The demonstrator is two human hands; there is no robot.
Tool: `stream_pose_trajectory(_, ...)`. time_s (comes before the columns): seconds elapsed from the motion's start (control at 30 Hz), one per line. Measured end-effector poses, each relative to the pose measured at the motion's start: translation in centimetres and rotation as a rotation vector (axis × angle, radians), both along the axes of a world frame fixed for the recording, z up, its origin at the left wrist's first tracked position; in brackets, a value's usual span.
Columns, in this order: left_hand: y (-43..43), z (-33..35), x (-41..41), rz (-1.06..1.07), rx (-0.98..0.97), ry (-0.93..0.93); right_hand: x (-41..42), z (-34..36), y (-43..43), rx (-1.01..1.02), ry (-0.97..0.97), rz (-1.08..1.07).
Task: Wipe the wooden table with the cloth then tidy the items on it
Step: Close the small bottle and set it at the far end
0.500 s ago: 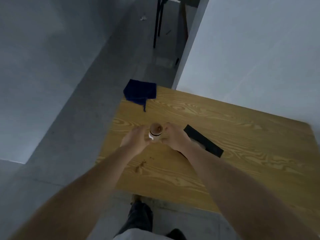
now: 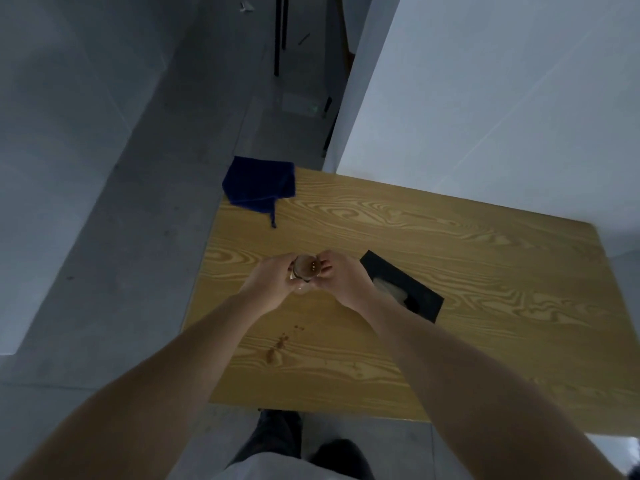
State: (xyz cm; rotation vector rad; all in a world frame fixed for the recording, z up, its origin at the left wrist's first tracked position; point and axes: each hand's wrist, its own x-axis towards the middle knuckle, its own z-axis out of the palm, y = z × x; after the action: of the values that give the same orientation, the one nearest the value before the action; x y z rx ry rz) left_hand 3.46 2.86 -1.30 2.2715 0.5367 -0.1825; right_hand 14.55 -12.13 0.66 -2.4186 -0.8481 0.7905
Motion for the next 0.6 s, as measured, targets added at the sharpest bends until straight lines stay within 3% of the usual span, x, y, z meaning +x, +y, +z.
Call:
stream_pose_trajectory(0.33, 0.0, 6.1, 5.1, -0.12, 0.027, -0.132, 3.5, 5.3, -2.2, 0.147, -0.079, -0.09)
stream_pose_trajectory(0.6, -6.9, 10.8, 12.4, -0.249, 0.056, -0.235, 8.7, 9.9, -10.1, 0.148, -0.176, -0.228)
